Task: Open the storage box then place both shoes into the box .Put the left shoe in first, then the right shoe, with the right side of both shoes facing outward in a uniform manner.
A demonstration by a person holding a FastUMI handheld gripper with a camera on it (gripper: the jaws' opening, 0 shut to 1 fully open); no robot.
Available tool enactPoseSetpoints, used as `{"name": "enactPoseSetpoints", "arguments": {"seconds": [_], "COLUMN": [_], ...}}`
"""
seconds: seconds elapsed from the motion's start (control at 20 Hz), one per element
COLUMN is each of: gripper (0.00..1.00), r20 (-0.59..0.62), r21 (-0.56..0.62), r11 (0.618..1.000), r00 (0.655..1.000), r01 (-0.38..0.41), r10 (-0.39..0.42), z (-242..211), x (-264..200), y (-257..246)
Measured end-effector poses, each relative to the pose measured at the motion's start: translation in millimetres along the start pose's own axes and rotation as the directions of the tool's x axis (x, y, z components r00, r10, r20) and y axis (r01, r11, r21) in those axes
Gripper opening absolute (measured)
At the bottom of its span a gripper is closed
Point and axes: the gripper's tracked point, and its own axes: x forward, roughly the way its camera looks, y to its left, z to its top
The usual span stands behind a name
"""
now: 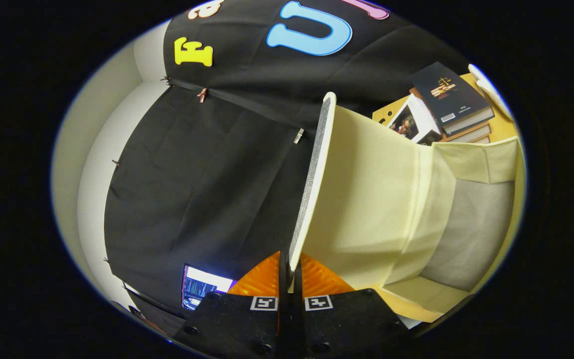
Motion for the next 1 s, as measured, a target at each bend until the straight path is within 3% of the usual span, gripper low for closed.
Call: {"name": "enactPoseSetpoints", "arguments": {"seconds": [0.4, 0.8, 1.0], "gripper": [0.05, 0.07, 1.00], "r20": [-0.047, -0.050, 0.029], "r21": [0.004, 0.005, -0.129], "r11": [0.997, 0.994, 0.980], "r00": [0.996, 0.993, 0.989], "r01": [0.073, 0.105, 0.149], "r10": [-0.073, -0.105, -0.146], "z": [-15, -16, -2], "x": [64, 84, 67], "y": [-9, -15, -23]}}
